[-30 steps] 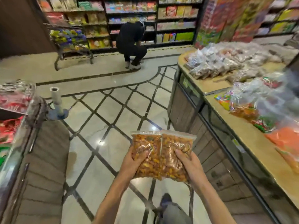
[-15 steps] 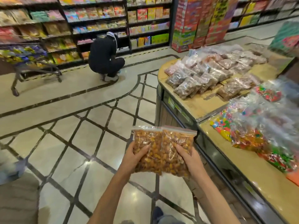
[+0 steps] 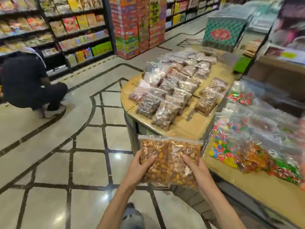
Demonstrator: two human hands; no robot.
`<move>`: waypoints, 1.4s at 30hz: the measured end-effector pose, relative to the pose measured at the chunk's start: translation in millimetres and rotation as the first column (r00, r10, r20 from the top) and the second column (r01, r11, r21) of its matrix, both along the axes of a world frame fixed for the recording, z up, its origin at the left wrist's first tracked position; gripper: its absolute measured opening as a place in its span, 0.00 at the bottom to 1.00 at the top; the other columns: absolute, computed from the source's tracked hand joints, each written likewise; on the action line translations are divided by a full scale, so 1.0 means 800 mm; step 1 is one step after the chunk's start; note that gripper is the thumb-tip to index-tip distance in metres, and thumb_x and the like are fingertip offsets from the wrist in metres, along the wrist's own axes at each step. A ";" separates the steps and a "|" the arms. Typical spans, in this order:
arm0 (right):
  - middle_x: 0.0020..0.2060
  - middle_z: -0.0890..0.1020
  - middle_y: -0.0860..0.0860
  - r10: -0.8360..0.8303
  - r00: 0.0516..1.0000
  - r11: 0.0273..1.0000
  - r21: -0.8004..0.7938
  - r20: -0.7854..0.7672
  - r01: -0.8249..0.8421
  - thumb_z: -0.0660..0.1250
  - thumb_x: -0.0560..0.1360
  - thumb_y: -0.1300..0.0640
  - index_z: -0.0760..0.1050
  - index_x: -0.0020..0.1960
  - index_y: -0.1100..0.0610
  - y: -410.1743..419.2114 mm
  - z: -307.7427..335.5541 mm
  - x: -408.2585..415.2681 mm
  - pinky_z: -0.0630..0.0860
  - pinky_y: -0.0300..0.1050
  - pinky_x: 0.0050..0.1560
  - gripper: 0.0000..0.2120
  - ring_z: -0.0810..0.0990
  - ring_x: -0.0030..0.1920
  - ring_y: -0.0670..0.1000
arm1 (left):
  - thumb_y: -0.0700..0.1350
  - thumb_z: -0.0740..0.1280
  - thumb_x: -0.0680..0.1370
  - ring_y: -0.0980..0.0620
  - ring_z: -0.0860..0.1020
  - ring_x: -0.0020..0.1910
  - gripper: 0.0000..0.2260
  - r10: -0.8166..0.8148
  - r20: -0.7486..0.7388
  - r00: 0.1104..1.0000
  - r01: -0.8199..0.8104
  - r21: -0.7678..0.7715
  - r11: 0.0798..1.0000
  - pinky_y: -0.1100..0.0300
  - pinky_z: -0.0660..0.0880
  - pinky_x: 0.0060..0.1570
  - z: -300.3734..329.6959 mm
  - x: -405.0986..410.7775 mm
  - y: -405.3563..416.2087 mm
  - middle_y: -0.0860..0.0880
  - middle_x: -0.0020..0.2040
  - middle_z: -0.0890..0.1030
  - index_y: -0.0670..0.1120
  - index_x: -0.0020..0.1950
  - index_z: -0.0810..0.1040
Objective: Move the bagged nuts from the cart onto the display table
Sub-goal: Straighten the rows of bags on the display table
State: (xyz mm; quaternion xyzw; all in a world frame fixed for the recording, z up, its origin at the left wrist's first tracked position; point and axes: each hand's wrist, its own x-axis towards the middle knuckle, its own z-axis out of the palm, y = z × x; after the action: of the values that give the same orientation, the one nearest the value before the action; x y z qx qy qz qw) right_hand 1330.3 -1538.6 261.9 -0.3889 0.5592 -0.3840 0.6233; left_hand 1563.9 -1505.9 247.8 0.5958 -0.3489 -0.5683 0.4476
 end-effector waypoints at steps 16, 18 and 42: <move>0.79 0.71 0.48 -0.568 0.823 0.817 0.105 -0.013 0.566 0.79 0.66 0.30 0.59 0.85 0.48 -0.140 -0.015 0.019 0.67 0.63 0.79 0.55 0.71 0.78 0.56 | 0.58 0.75 0.77 0.64 0.79 0.57 0.23 -0.548 0.022 0.836 0.546 0.055 0.836 0.70 0.79 0.53 -0.016 -0.009 -0.312 0.62 0.60 0.79 0.58 0.68 0.71; 0.77 0.74 0.51 -0.599 0.800 0.791 0.143 -0.017 0.595 0.80 0.64 0.30 0.61 0.84 0.50 -0.164 -0.028 0.006 0.70 0.64 0.77 0.57 0.75 0.75 0.57 | 0.52 0.72 0.80 0.69 0.75 0.52 0.19 -0.579 0.035 0.815 0.576 0.066 0.815 0.74 0.75 0.43 -0.018 -0.031 -0.348 0.66 0.55 0.75 0.58 0.67 0.68; 0.66 0.81 0.41 -0.590 0.789 0.749 0.247 -0.171 0.614 0.77 0.69 0.31 0.72 0.72 0.41 -0.335 -0.080 -0.082 0.80 0.49 0.59 0.36 0.81 0.61 0.45 | 0.62 0.71 0.78 0.48 0.65 0.75 0.39 -0.579 0.464 0.670 0.647 0.016 0.762 0.49 0.63 0.77 -0.095 -0.218 -0.605 0.47 0.75 0.69 0.53 0.84 0.57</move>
State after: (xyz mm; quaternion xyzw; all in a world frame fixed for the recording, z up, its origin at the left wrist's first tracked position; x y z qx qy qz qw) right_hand 1265.1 -1806.6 197.6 -0.1078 0.7298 -0.4619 0.4924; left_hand 1389.4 -1989.8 171.7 0.5208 -0.6626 -0.5067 0.1817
